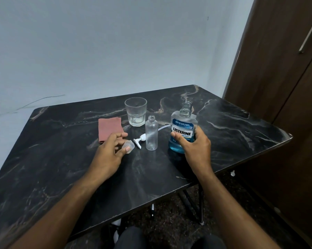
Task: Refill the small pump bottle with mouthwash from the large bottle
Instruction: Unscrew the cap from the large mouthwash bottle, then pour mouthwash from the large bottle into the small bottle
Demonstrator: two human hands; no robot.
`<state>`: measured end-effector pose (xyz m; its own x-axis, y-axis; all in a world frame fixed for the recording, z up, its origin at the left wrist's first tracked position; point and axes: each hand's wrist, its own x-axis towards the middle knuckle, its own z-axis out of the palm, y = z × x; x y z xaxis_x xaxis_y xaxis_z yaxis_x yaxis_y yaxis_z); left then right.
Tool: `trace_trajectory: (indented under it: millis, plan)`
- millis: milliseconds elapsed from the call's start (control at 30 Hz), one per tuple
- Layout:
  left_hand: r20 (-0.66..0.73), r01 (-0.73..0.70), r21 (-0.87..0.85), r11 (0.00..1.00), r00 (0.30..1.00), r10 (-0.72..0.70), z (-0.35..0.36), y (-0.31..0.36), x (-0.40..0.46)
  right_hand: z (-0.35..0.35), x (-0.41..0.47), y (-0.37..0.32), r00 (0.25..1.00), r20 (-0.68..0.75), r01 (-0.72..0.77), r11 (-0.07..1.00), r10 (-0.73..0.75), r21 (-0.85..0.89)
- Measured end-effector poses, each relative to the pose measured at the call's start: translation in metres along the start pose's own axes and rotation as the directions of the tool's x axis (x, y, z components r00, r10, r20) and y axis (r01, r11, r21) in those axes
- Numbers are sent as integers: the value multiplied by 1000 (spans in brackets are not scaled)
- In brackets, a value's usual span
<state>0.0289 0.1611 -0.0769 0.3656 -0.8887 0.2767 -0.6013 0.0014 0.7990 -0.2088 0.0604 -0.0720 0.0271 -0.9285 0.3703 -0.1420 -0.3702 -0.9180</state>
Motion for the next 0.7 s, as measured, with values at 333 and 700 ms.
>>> trace_trajectory:
  millis: [333,700]
  plan:
    - [34,-15,127,992,999,11,-1,6,-5,1,0,-1,1000,-9,-3,1000,3,-22]
    - [37,-103,30,994,994,102,33,63,30,0,-4,-6,994,-60,87,995,-90,-46]
